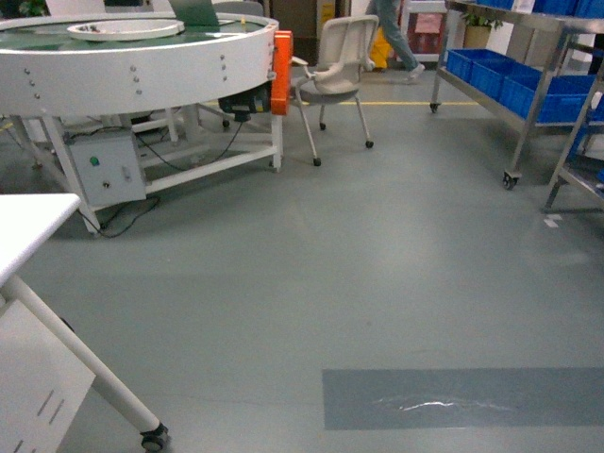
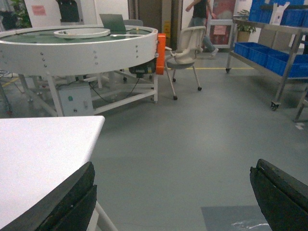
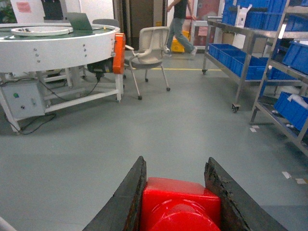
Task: Pick red block from blue box to shelf
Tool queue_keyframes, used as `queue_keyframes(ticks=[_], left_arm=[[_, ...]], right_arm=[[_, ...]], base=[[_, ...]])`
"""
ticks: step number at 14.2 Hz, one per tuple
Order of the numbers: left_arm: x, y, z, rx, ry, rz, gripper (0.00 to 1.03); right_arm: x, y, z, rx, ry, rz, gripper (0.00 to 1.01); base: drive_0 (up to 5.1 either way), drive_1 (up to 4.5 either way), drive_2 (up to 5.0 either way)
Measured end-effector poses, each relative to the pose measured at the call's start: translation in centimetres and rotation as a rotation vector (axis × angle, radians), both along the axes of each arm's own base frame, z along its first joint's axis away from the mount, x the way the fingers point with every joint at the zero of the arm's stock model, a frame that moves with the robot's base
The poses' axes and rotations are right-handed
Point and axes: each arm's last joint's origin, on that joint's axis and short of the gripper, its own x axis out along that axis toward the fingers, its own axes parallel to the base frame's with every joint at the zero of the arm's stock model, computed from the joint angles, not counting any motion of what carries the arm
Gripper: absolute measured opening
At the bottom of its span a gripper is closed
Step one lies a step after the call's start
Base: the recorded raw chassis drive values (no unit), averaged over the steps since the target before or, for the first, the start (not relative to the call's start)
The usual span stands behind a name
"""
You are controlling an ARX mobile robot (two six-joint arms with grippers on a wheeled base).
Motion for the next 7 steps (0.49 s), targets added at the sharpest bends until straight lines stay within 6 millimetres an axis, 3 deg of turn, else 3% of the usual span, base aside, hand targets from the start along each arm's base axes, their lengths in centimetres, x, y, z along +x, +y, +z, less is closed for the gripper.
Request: queue_keyframes(ticks=[7], left_arm=[[0.00, 0.00, 0.00, 0.000, 0.000, 0.000, 0.98]], right_arm=[[0.00, 0.00, 0.00, 0.000, 0.000, 0.000, 0.29]], base=[[0.0, 4.02, -4.0]])
